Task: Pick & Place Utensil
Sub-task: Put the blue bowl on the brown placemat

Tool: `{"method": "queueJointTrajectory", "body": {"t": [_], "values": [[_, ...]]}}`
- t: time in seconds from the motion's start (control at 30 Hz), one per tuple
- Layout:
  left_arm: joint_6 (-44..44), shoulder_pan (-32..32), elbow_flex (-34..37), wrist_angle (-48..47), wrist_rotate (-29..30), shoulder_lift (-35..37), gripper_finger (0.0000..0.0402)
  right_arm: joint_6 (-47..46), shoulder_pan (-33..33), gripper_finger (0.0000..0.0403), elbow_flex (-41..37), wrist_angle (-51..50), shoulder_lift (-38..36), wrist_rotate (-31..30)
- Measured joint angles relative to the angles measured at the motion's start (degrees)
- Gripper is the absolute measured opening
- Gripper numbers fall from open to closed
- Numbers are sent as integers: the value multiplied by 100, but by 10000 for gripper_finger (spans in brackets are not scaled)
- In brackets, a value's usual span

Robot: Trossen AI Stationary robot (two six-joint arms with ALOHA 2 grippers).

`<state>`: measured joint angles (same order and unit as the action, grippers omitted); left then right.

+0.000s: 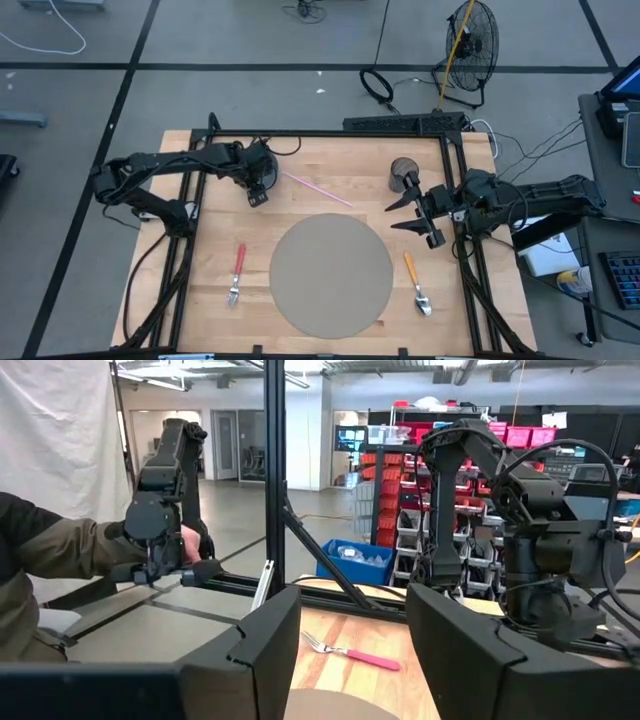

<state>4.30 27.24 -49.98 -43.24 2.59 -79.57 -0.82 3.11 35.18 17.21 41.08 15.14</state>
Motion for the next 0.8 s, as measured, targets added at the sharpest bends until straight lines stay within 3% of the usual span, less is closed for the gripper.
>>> {"method": "queueJointTrajectory", "body": {"t": [0.8], "values": [[830,11,4,-327,168,-618,240,-150,0,180,0,-125,4,2]]}}
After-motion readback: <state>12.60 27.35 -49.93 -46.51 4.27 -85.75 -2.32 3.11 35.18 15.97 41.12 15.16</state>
